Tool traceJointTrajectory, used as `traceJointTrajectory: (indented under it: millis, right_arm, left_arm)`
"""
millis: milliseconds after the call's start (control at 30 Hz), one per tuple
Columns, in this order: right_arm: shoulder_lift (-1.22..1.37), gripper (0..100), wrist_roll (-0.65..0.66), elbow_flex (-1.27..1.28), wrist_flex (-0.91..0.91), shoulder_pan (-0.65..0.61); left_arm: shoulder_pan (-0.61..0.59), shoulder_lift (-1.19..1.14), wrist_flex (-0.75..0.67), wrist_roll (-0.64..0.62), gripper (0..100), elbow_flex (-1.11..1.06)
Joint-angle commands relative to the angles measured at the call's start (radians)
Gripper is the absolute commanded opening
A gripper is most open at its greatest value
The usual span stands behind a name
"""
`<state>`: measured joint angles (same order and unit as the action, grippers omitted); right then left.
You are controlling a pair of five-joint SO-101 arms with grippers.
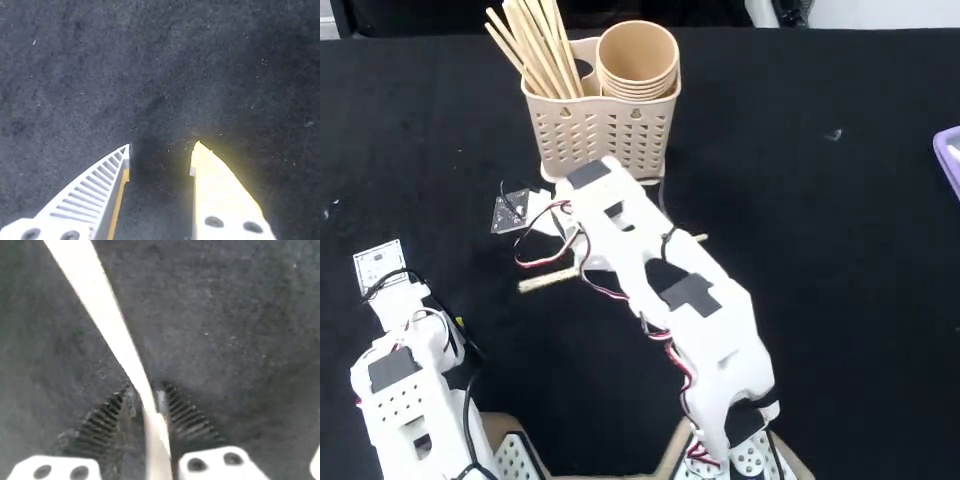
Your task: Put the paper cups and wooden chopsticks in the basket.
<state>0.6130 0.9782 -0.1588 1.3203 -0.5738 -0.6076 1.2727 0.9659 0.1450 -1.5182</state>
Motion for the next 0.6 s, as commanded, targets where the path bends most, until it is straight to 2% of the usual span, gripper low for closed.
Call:
traceJointTrajectory:
  millis: [0,200,433,567]
  right_arm:
    - [-0.064,1.1,-0.046,0.025,-0.006,0.028]
    - [-0.298,1.1,-0.072,0.206,-0.032,0.052]
    - [-0.565,1.1,-0.123,0.605,-0.328,0.114]
    - [-0.634,1.1,-0.123,0.733,-0.405,0.129]
  left_arm:
    - [0.018,0.009,0.003,-0.011,21,0.054]
    - [0.018,0.009,0.003,-0.011,21,0.056]
    - [0.018,0.009,0.003,-0.011,21,0.056]
    - [0.018,0.009,0.003,-0.011,21,0.056]
